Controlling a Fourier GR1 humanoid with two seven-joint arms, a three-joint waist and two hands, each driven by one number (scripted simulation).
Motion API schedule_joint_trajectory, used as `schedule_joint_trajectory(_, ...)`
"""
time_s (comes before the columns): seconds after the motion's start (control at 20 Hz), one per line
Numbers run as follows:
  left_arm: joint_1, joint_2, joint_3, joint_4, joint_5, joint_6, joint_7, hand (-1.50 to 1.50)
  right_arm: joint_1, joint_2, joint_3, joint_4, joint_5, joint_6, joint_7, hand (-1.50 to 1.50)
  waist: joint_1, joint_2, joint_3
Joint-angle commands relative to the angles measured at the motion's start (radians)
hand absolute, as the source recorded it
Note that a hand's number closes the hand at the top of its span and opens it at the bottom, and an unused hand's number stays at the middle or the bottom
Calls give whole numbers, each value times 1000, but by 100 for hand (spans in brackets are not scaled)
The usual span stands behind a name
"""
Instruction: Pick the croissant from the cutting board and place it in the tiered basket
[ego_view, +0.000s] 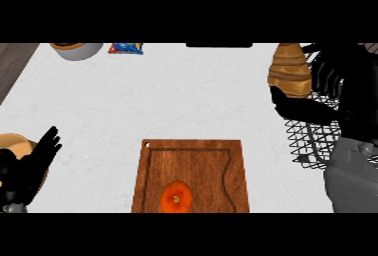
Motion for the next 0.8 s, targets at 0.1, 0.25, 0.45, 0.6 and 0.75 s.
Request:
schedule_joint_trajectory(0.1, -92, 25, 27, 28, 29, -23, 75, 0, -151, -59, -153, 213, -130, -17, -123, 150, -3, -1, -1)
schedule_joint_trajectory(0.25, 15, 18, 33, 36, 11, -41, -42, 0, -142, -121, -242, 292, -209, -18, -214, 150, -2, -1, -1)
schedule_joint_trajectory(0.45, -9, 8, 18, -4, -3, -10, 10, 0, -129, -314, -39, 383, 132, 49, -269, 150, 6, 9, -6)
schedule_joint_trajectory(0.6, -22, -2, -5, -10, -14, -12, 30, 0, -190, -371, -42, 426, 158, 80, -298, 150, 5, 4, -2)
schedule_joint_trajectory(0.75, 1, 5, 9, -11, 4, -33, 12, 0, -228, -429, -12, 486, 194, 108, -373, 150, 15, 3, -2)
